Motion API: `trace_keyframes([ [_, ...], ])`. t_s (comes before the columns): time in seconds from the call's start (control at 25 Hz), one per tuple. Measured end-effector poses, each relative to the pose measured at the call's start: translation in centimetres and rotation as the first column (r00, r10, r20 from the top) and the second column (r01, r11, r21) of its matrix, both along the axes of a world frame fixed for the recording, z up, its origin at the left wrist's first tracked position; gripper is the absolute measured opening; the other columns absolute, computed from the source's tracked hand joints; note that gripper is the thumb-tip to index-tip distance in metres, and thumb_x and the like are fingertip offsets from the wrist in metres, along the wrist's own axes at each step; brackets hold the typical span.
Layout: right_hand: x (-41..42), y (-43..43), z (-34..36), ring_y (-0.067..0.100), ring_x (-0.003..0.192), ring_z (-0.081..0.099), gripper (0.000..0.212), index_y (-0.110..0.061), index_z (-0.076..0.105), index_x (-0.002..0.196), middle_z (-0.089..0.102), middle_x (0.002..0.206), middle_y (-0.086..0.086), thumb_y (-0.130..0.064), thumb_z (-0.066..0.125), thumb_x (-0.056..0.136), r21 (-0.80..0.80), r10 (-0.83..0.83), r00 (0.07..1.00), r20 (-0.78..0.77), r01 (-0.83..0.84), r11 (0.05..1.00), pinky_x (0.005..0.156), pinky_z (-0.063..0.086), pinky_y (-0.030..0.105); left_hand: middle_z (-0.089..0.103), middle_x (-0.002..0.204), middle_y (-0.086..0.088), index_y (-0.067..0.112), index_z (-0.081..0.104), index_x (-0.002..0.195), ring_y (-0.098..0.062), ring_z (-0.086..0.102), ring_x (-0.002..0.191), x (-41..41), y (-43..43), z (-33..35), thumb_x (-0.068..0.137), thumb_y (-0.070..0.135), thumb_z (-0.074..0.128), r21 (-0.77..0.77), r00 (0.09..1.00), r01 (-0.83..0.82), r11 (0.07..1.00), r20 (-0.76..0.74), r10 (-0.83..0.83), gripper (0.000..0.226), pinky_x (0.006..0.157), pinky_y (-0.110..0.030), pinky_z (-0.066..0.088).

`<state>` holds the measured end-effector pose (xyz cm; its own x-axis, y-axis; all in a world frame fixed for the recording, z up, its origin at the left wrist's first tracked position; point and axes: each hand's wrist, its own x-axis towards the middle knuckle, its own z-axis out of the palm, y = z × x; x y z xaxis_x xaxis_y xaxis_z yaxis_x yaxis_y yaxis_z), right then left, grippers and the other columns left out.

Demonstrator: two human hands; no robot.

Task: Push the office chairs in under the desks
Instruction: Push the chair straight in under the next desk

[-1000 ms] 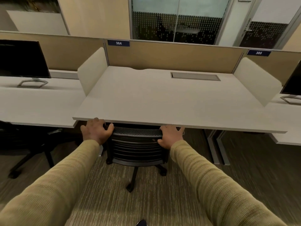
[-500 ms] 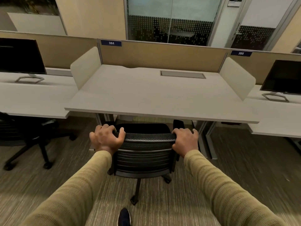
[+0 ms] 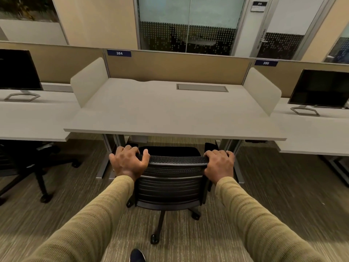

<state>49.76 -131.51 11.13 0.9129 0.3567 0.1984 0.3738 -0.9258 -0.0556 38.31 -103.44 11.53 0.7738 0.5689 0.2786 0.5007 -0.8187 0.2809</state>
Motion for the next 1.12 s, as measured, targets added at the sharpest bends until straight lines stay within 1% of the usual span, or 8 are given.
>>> trace_keyframes([
  [0.16,2.1,-0.2,0.4,0.019,0.107,0.056,0.03,-0.034,0.062,0.112,0.065,0.105,-0.009,-0.035,0.065,0.082,-0.024,-0.009,1.0,-0.008,0.009,1.0,0.106,0.031,0.045,0.064,0.092,0.001,0.022,0.069,0.086,-0.024,0.054,0.098,1.9,0.1,-0.1,0.084,0.071,0.018,0.016,1.0,0.011,1.0,-0.003,-0.011,0.071,0.086,-0.045,0.037],
  [0.32,5.6,0.3,0.1,0.02,0.103,0.057,0.029,-0.034,0.062,0.108,0.065,0.103,-0.01,-0.037,0.065,0.079,-0.053,-0.023,1.0,0.013,0.024,0.998,0.099,0.033,0.043,0.063,0.094,0.002,0.024,0.068,0.088,-0.023,0.053,0.098,5.5,0.9,-0.3,0.083,0.073,0.017,0.046,0.997,0.038,0.998,-0.071,-0.035,0.071,0.085,-0.045,0.036],
  [0.48,8.6,0.9,-0.1,0.019,0.106,0.056,0.035,-0.036,0.062,0.11,0.064,0.106,-0.011,-0.038,0.066,0.075,-0.062,-0.042,0.999,-0.008,0.042,0.997,0.1,0.032,0.043,0.062,0.095,0.001,0.023,0.069,0.091,-0.024,0.053,0.101,8.5,1.7,-0.8,0.084,0.072,0.021,0.035,0.994,0.063,0.997,-0.086,-0.06,0.069,0.086,-0.045,0.036],
  [0.64,12.6,1.7,0.2,0.021,0.113,0.054,0.046,-0.037,0.063,0.116,0.065,0.114,-0.008,-0.039,0.068,0.07,-0.085,-0.081,0.995,-0.063,0.076,0.994,0.104,0.029,0.044,0.065,0.103,0.0,0.021,0.069,0.093,-0.024,0.054,0.105,13.3,2.8,-0.7,0.087,0.071,0.028,0.037,0.988,0.106,0.994,-0.114,-0.101,0.065,0.085,-0.045,0.035],
  [0.76,15.4,1.7,0.1,0.022,0.113,0.054,0.049,-0.034,0.062,0.117,0.064,0.114,-0.006,-0.04,0.069,0.07,-0.098,-0.094,0.994,-0.053,0.088,0.991,0.103,0.031,0.043,0.064,0.102,0.002,0.021,0.068,0.093,-0.024,0.053,0.104,16.4,3.2,-0.9,0.084,0.071,0.023,0.032,0.986,0.134,0.99,-0.102,-0.13,0.068,0.084,-0.045,0.036],
  [0.92,18.9,2.3,-0.2,0.022,0.108,0.056,0.047,-0.034,0.062,0.114,0.065,0.109,-0.006,-0.039,0.069,0.068,-0.118,-0.114,0.992,-0.057,0.106,0.987,0.1,0.034,0.043,0.064,0.101,0.001,0.02,0.068,0.093,-0.024,0.052,0.101,20.4,4.3,-1.4,0.086,0.068,0.024,0.013,0.973,0.21,0.978,-0.098,-0.207,0.065,0.084,-0.045,0.034],
  [1.12,22.1,1.8,-0.4,0.021,0.107,0.056,0.043,-0.036,0.064,0.11,0.065,0.107,-0.007,-0.034,0.072,0.068,-0.109,-0.125,0.991,-0.048,0.12,0.987,0.1,0.032,0.041,0.065,0.095,-0.002,0.017,0.069,0.091,-0.026,0.054,0.093,22.2,3.9,-2.6,0.088,0.065,0.024,0.065,0.97,0.242,0.968,-0.053,-0.239,0.065,0.079,-0.042,0.035],
])
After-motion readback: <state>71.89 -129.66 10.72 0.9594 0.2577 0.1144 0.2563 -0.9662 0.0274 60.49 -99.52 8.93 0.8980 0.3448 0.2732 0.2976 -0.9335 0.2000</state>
